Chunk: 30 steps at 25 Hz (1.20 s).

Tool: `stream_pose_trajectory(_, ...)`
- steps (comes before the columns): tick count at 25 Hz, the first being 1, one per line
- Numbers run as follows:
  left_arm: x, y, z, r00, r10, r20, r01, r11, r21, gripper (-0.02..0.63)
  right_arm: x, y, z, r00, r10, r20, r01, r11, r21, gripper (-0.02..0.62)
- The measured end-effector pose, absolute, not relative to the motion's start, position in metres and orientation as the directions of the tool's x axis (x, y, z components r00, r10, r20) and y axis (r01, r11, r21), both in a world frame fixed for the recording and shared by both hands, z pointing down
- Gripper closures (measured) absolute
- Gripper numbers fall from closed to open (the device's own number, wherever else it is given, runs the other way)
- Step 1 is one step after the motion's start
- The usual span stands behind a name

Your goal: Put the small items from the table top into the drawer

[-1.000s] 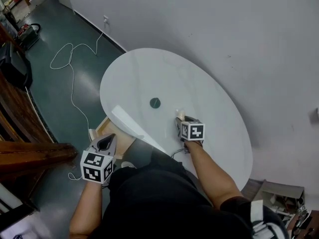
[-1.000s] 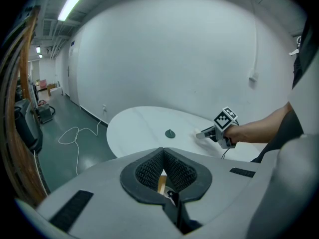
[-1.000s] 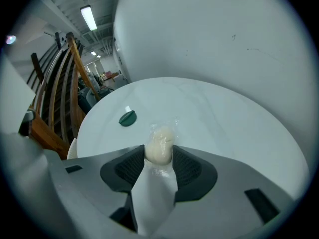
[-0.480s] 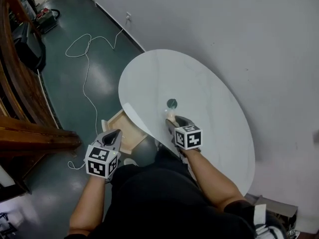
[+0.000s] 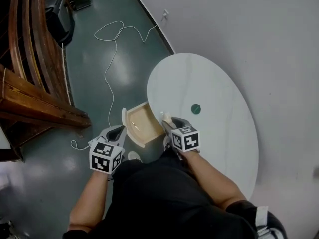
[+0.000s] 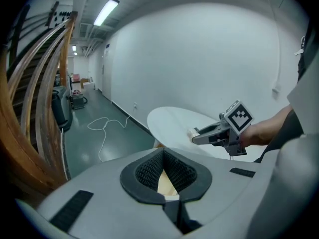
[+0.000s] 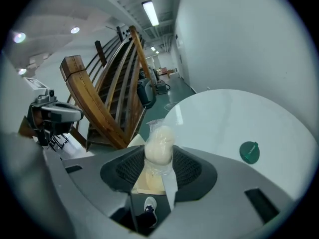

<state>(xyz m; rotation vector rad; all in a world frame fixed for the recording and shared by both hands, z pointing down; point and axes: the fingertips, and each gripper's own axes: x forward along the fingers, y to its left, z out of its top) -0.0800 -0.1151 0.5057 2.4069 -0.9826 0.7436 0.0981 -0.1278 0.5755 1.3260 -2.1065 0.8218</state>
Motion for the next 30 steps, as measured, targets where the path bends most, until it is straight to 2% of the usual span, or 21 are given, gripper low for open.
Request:
stream_pose_trajectory(5, -0.103, -0.105, 0.512, 0.567, -0.532, 0.629, -0.777, -0.599, 0.194, 0.592, 0.062, -0.130, 0.580, -0.451, -0.550, 0.703, -0.873, 0.435, -0.220, 0.422)
stream_pose_trajectory(15, -0.145, -0.081, 0.531, 0.502, -0.566, 0.654, -0.840, -0.498, 0.214, 0.592, -0.014, -0.125, 0.637, -0.507, -0.365, 0.781, -0.771, 0.597, -0.221, 0.422)
stream_pose_trajectory(18, -0.157, -0.081, 0.535, 0.474, -0.584, 0.659, -0.861, -0.462, 0.210, 0.592, -0.025, -0.130, 0.664, -0.507, -0.317, 0.801, -0.779, 0.566, -0.269, 0.422)
stream_pose_trajectory(25, -0.179, -0.084, 0.539, 0.414, -0.608, 0.677, -0.901, -0.382, 0.207, 0.592, -0.026, -0.158, 0.723, -0.463, -0.281, 0.841, -0.857, 0.386, -0.342, 0.422)
stream_pose_trajectory(30, -0.184, -0.079, 0.545, 0.381, -0.609, 0.696, -0.919, -0.334, 0.210, 0.592, -0.025, -0.173, 0.761, -0.374, -0.262, 0.890, -0.858, 0.463, -0.224, 0.422)
